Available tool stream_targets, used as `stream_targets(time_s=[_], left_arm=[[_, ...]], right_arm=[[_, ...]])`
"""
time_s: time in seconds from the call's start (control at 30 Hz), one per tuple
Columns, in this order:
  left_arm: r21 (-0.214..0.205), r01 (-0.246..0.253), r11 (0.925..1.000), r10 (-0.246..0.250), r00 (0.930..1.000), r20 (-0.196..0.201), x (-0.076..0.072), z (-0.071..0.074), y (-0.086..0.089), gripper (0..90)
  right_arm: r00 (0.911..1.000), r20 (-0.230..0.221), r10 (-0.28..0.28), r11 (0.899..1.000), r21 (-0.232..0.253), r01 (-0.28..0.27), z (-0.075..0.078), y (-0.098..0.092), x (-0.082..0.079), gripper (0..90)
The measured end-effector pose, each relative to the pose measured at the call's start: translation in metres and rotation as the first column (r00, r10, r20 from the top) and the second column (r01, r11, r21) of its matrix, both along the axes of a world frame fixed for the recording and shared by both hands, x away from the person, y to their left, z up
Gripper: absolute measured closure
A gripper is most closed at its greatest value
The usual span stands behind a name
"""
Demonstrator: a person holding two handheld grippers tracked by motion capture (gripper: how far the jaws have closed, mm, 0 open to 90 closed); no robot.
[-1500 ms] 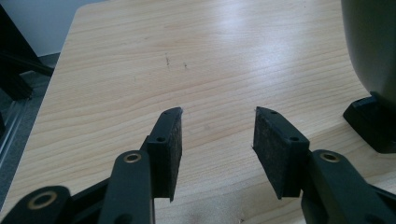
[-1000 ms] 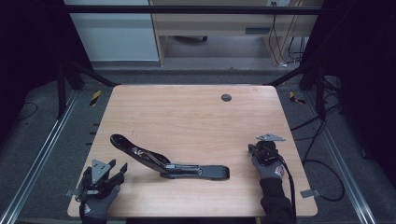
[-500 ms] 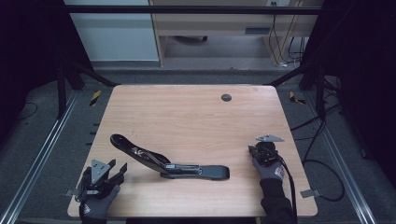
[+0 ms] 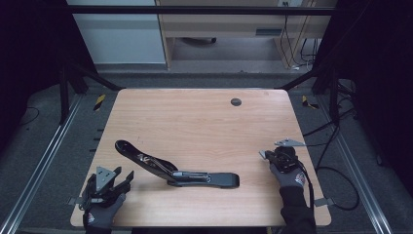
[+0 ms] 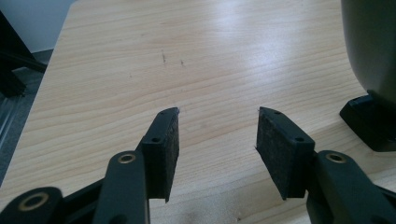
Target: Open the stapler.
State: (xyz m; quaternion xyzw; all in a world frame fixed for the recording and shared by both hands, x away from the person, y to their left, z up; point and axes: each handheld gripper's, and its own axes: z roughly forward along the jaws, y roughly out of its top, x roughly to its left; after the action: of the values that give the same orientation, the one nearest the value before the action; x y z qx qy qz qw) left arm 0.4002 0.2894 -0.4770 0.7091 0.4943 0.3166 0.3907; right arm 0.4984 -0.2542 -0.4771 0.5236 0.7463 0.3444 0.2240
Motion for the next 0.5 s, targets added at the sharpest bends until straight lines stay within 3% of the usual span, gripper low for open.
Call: stream_targets(time_s=[0.5], left_arm=[[0.005,0.009,0.9999,-0.009,0.9998,-0.019,0.002,-0.003,-0.001,46.7]], right_arm=[[0.9988,-0.036,0.033,0.998,-0.044,-0.034,0.020,-0.006,0.013,79.3]])
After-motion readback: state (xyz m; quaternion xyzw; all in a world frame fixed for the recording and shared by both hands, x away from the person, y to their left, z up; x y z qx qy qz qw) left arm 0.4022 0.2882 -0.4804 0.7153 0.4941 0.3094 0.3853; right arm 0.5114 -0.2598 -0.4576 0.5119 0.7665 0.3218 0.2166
